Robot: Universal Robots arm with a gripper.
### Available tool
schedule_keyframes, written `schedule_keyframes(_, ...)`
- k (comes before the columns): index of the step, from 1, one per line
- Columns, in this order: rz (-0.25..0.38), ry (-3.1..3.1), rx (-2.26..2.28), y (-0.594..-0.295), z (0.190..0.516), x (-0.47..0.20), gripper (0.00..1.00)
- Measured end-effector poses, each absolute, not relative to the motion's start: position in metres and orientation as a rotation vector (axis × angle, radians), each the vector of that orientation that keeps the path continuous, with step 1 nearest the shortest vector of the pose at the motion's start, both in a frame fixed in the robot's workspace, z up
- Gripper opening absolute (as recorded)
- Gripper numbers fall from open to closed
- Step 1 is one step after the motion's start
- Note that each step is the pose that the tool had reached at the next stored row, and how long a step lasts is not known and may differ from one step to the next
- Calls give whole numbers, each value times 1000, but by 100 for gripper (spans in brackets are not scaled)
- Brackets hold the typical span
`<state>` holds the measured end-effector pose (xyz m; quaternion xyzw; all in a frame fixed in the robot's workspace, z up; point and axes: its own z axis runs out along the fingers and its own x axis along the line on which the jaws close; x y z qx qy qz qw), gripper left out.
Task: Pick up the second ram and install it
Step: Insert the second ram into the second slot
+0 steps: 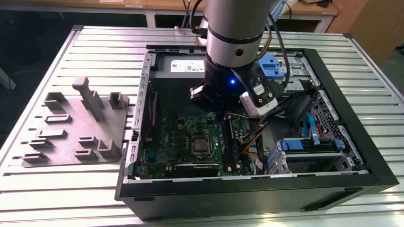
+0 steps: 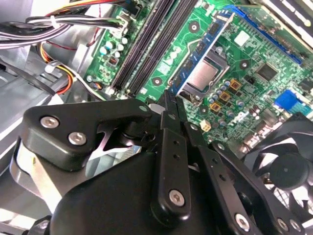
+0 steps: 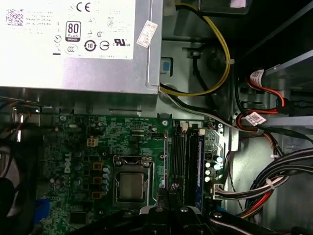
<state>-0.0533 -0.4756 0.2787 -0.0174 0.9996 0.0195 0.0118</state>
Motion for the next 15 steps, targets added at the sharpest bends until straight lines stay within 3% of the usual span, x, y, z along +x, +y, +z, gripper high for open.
schedule_keyframes(15, 61, 3117, -70, -476, 269, -45, 11)
